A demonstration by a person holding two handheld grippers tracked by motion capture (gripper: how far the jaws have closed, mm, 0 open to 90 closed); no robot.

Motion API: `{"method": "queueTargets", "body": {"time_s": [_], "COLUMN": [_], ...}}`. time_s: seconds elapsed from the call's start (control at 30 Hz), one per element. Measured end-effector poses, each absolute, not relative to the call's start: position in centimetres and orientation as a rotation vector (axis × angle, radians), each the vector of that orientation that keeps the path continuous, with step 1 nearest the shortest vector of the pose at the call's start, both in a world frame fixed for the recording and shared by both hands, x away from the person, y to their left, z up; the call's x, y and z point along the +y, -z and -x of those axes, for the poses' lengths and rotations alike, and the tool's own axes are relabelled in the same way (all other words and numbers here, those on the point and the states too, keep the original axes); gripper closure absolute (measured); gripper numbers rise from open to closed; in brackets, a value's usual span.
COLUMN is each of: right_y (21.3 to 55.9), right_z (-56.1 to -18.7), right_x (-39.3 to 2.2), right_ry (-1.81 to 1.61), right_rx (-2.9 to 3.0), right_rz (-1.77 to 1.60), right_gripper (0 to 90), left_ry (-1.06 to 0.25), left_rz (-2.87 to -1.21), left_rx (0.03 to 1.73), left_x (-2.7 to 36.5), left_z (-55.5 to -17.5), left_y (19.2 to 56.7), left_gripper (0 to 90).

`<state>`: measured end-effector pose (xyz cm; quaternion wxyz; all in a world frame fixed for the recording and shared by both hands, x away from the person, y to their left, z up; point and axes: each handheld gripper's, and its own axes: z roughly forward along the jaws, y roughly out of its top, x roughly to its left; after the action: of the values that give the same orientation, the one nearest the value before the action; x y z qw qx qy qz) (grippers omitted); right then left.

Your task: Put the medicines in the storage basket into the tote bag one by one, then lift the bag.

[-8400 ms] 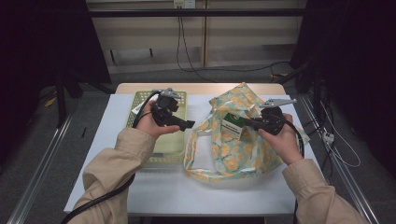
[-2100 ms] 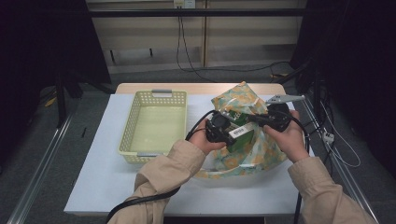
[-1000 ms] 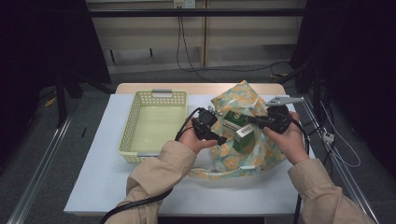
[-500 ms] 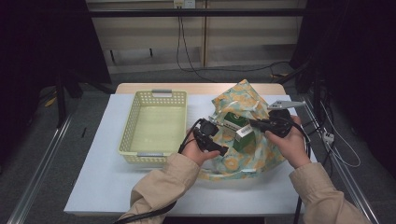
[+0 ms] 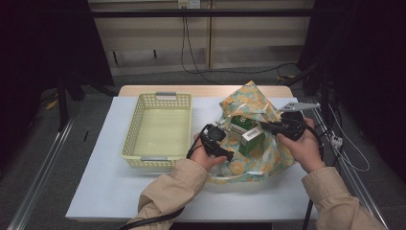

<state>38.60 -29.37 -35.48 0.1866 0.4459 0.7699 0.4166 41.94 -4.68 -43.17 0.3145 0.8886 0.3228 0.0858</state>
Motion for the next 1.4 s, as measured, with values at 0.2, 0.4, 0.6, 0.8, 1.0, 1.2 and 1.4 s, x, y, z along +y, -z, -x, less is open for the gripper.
{"method": "queueTargets", "body": {"time_s": [0.2, 0.4, 0.6, 0.8, 1.0, 1.2, 1.4], "right_y": [35.4, 35.6, 35.6, 35.6, 35.6, 34.8, 33.8], "right_z": [-38.7, -38.7, -38.7, -38.8, -38.8, -39.1, -39.3], "right_x": [-29.3, -29.2, -29.2, -29.1, -29.0, -29.3, -29.1], "right_ry": [-1.170, -1.166, -1.169, -1.183, -1.192, -1.218, -1.217], "right_rx": [2.171, 2.174, 2.173, 2.169, 2.171, 2.144, 2.138], "right_rz": [-1.253, -1.254, -1.252, -1.252, -1.248, -1.248, -1.231], "right_gripper": [90.0, 89.9, 89.9, 90.0, 90.0, 90.0, 90.0], "left_ry": [-0.242, -0.168, -0.131, -0.070, -0.020, 0.026, 0.016], "left_rz": [-2.318, -2.316, -2.319, -2.281, -2.239, -2.200, -2.153], "left_rx": [0.893, 0.924, 0.938, 0.929, 0.944, 0.937, 0.938], "left_x": [-4.8, -4.7, -4.9, -4.5, -4.0, -3.6, -2.9], "left_z": [-42.3, -42.7, -42.2, -42.2, -42.3, -42.8, -43.4], "left_y": [43.8, 44.4, 44.2, 42.5, 40.6, 38.0, 34.8], "left_gripper": [17.3, 33.5, 71.0, 89.9, 90.0, 90.0, 90.0]}}
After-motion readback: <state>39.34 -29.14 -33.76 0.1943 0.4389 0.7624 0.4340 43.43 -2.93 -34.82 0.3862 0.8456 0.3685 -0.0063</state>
